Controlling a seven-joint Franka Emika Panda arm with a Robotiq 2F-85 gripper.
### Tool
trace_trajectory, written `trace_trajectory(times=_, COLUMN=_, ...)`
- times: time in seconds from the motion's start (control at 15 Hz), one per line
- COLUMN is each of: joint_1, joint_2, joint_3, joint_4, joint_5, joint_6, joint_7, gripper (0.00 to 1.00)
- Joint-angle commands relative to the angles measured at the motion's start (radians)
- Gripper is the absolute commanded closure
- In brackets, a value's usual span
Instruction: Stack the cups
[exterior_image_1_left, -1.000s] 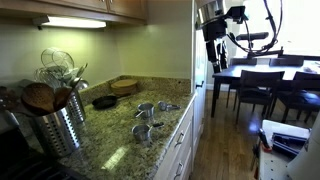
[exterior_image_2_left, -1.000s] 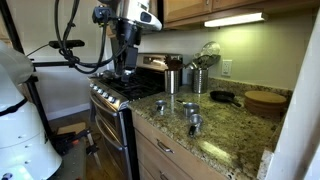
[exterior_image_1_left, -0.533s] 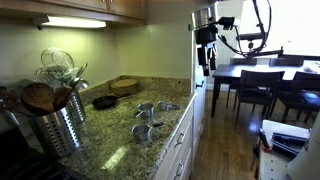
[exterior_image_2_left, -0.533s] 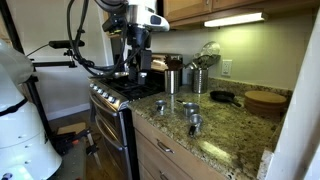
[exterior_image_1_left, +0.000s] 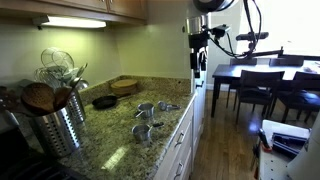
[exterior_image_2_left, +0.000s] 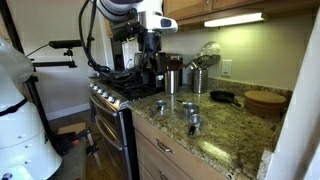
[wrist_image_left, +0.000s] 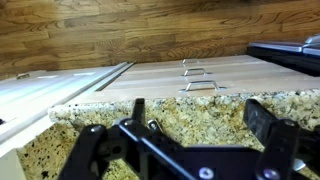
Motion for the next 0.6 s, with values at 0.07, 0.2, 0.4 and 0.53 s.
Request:
trace_trajectory(times=0.07, joint_1=-0.003, joint_2=0.003, joint_3=0.004, joint_4=0.001, joint_5=0.002, joint_6=-0.002, joint_7=-0.001, gripper=0.0)
trace_trajectory(times=0.2, joint_1=-0.003, joint_2=0.002, joint_3=0.004, joint_4=0.002, joint_5=0.002, joint_6=-0.002, joint_7=-0.001, gripper=0.0)
trace_trajectory(times=0.4, joint_1=0.001, joint_2=0.04, joint_3=-0.009, joint_4=-0.008, joint_5=0.025, joint_6=0.073, joint_7=-0.01, gripper=0.0)
trace_trajectory(times=0.53, joint_1=0.0, joint_2=0.071, joint_3=-0.011, joint_4=-0.007, joint_5=0.032, joint_6=0.127, joint_7=-0.01, gripper=0.0)
